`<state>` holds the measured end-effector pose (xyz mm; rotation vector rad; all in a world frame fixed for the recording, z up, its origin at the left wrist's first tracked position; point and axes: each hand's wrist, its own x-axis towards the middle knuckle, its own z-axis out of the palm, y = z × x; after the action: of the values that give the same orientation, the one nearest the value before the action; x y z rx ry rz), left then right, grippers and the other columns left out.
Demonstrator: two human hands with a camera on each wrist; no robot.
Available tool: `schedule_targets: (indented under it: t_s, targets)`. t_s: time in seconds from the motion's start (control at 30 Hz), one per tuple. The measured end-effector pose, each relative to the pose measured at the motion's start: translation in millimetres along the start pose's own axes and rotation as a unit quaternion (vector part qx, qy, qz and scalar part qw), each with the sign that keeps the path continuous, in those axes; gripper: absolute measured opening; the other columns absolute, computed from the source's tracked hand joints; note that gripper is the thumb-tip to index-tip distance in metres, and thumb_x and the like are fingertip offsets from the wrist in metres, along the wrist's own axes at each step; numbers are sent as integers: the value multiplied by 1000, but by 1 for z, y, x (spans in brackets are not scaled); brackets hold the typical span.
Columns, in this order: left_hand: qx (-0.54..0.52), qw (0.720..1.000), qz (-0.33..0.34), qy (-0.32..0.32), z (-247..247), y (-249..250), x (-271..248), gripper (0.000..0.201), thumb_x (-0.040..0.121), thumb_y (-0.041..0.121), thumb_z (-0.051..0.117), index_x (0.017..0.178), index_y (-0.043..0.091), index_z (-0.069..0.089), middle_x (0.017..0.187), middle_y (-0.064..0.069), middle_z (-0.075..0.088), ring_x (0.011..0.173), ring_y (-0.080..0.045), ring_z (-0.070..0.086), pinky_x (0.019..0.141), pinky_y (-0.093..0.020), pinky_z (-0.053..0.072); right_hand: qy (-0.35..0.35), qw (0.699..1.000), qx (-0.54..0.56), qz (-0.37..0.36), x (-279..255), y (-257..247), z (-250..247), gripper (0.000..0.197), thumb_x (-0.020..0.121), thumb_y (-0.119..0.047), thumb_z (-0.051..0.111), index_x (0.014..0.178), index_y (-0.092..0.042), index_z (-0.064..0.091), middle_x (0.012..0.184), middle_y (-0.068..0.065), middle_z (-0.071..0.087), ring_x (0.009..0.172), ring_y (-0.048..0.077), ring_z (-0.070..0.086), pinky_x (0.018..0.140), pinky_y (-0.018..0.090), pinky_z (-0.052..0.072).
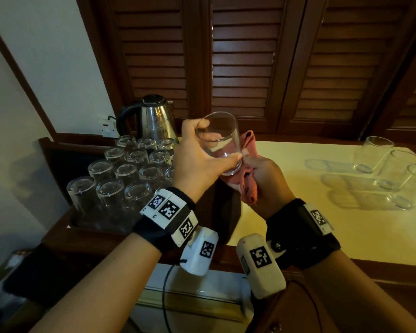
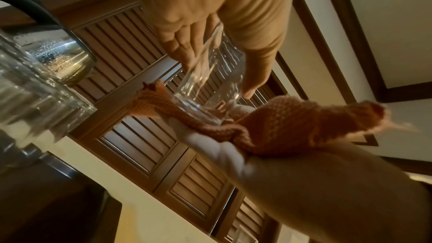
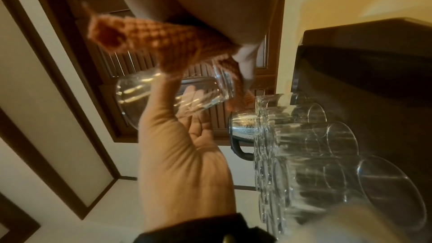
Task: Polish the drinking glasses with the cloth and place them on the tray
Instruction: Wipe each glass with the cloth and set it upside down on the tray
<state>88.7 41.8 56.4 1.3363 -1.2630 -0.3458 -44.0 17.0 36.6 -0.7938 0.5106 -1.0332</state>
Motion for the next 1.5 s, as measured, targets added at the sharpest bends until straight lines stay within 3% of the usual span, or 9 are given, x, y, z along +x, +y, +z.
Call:
schedule_targets:
  t_s: [0.37,0.53,0.67,0.83,0.97,1.1,1.27,1.43,1.5]
  targets:
    - [-95,988,-42,-111,-20,-1,11,63,66,36,80,123,37,51,95,4,65,94,-12,66,94,-41,54,56,982,-122,-136,-7,-22,-15,43,95,8,39,118,-18,64,106,3,77,101,23,73,78,39,60]
    - [-30,981,-34,-190,-29,-2,8,66,67,42,77,128,41,51,101,3,63,100,-9,64,97,-40,52,10,965,-123,-231,-9,-39,-7,54,91,13,36,136,-10,53,128,12,66,116,25,66,91,38,57]
    - [19,977,-18,-213,-32,2,8,68,65,43,82,125,47,51,94,9,61,104,-2,59,91,-28,44,-30,899,-339,-275,-15,-37,10,41,96,9,42,109,-20,68,95,-8,69,78,-1,65,68,23,52]
    - [70,967,10,-244,-39,7,10,89,56,51,85,137,36,50,127,5,61,118,-12,56,105,-40,44,-114,803,-526,-257,-21,-33,2,35,89,-19,40,102,-8,70,96,-16,62,91,-7,45,83,31,33]
    - [112,944,22,-308,-44,9,8,103,43,65,76,137,42,44,123,16,57,117,-11,58,103,-42,50,-165,873,-448,-105,-23,-38,-7,59,79,-36,44,116,7,59,91,9,49,77,1,54,66,15,45]
    - [92,935,-25,-341,-41,6,5,102,50,43,94,141,27,50,121,14,57,118,-16,59,98,-38,53,-242,807,-522,-136,-17,-56,-11,23,86,-25,56,85,-7,70,76,23,59,67,34,56,59,25,45]
    - [65,935,-48,-345,-39,4,4,103,44,55,84,138,29,51,128,7,58,120,-17,57,104,-45,49,-132,853,-458,-212,-23,-67,-19,30,86,0,72,113,-7,63,109,6,68,91,12,72,71,22,58]
    - [37,939,-52,-337,-37,6,5,94,44,58,82,132,37,56,124,9,64,116,-16,61,104,-50,48,-51,823,-469,-316,-24,-37,-14,12,91,-4,69,101,-6,73,77,-12,72,64,3,69,56,18,56]
    - [19,941,-60,-332,-38,6,5,97,44,56,84,134,33,58,127,8,63,118,-18,60,105,-52,46,-115,864,-416,-259,-26,-34,-18,23,99,4,51,112,7,69,60,-15,64,46,-1,56,46,8,42]
